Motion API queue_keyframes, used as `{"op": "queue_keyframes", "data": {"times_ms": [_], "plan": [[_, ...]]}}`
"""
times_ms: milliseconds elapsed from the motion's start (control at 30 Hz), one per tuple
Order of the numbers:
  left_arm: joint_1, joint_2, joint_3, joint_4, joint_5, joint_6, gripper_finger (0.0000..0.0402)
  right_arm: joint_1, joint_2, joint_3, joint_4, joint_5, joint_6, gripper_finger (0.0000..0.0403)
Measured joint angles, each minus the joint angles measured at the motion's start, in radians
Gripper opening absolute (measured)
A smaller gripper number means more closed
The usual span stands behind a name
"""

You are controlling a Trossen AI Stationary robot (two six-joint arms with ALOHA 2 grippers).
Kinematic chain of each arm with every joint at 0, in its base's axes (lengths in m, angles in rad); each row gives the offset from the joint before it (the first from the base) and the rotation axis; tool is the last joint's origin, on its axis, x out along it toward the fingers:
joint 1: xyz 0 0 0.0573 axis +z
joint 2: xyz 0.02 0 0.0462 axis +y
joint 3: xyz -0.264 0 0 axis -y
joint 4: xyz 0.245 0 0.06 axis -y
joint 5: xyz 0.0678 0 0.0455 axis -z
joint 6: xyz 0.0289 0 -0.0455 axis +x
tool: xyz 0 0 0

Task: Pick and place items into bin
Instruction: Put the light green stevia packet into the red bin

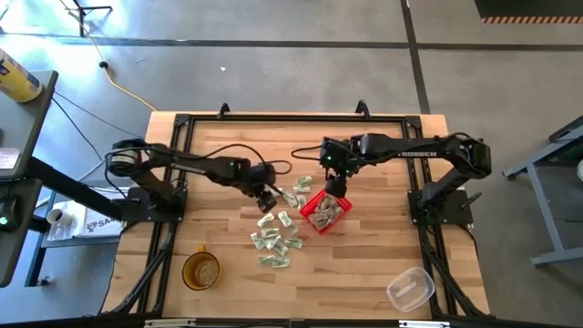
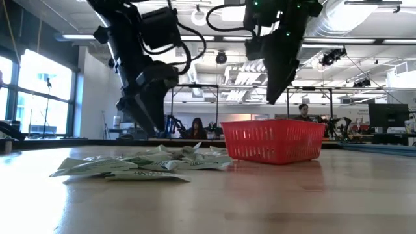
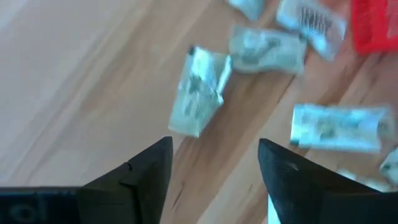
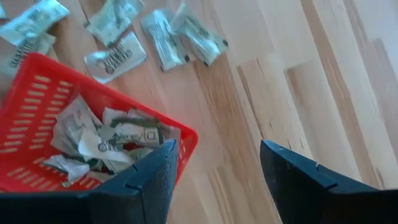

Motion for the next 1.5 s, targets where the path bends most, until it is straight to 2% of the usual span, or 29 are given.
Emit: {"op": "queue_keyframes", "data": {"times_ms": [200,333,467,667,733,900,967,1100,1167,1300,1400,1500], "plan": [[0.002,0.108,0.048,-0.003,-0.045,0.084,0.0299,0.000,0.000,0.000,-0.012,0.006,0.022,0.0210],[0.001,0.169,0.064,0.000,-0.086,0.127,0.0280,0.000,0.000,0.000,-0.027,0.006,0.033,0.0206],[0.000,0.189,0.066,0.044,-0.090,0.152,0.0215,0.000,0.000,0.000,-0.070,0.006,0.058,0.0203],[0.002,0.188,0.062,0.131,-0.088,0.155,0.0050,0.014,-0.030,0.000,-0.186,-0.018,0.063,0.0196],[0.001,0.184,0.070,0.131,-0.085,0.151,0.0022,0.033,-0.067,0.000,-0.216,-0.006,0.071,0.0187],[-0.004,0.156,0.184,0.045,-0.046,0.145,0.0044,0.088,-0.195,0.000,-0.323,0.106,0.163,0.0153],[-0.012,0.142,0.243,0.011,-0.031,0.146,0.0035,0.109,-0.249,0.000,-0.375,0.153,0.217,0.0140],[-0.052,0.158,0.379,0.131,0.130,0.190,0.0022,0.146,-0.346,0.000,-0.446,0.195,0.316,0.0121],[-0.078,0.212,0.454,0.181,0.156,0.196,0.0027,0.164,-0.382,0.000,-0.459,0.214,0.350,0.0118],[-0.110,0.376,0.603,0.106,0.164,0.182,0.0056,0.198,-0.427,0.000,-0.465,0.258,0.410,0.0119],[-0.125,0.468,0.703,-0.015,0.167,0.145,0.0075,0.222,-0.438,0.000,-0.472,0.277,0.435,0.0118],[-0.132,0.509,0.768,-0.171,0.136,0.111,0.0091,0.249,-0.434,-0.001,-0.474,0.271,0.434,0.0118]]}}
